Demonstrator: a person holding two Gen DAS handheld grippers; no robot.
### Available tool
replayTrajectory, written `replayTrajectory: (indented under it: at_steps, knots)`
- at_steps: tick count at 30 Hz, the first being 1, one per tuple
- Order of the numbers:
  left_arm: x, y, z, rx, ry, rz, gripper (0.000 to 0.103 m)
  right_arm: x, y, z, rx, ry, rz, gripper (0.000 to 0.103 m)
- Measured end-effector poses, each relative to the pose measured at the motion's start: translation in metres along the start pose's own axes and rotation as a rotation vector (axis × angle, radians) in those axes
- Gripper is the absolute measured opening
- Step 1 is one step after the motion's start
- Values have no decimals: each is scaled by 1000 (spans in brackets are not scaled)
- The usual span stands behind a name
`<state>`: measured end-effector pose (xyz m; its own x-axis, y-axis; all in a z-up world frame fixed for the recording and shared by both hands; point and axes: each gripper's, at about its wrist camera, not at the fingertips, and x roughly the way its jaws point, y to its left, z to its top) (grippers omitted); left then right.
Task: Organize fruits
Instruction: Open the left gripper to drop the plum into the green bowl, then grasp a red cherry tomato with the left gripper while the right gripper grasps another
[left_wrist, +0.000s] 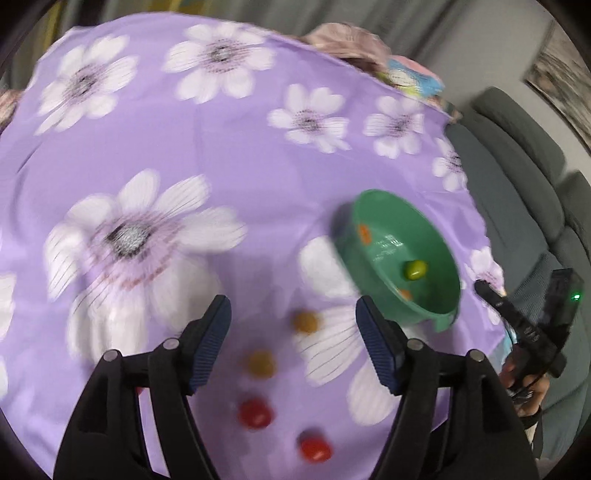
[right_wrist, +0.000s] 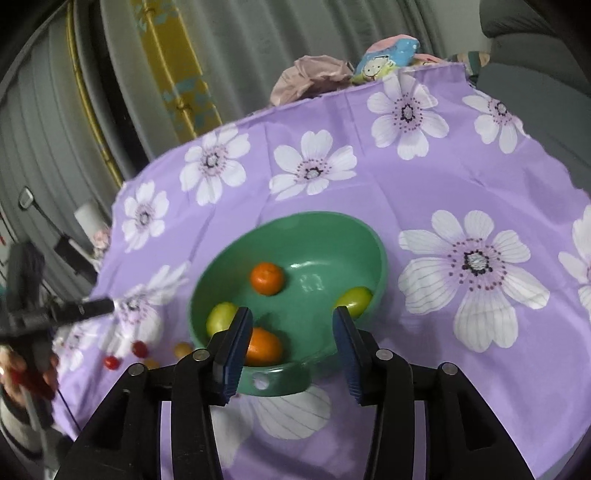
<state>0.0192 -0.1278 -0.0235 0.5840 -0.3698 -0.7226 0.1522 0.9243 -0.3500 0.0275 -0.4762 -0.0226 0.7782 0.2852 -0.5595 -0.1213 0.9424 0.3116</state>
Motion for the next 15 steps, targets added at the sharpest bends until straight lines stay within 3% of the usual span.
replayTrajectory:
  at_steps: [4,15]
  knots:
    - [-10,23,-22,-56,34,32,70,7,17,-2,-37,21,39,46]
    - [-26,46,-61,-60,79,101,71,22,76,-22,-199,106,161,46]
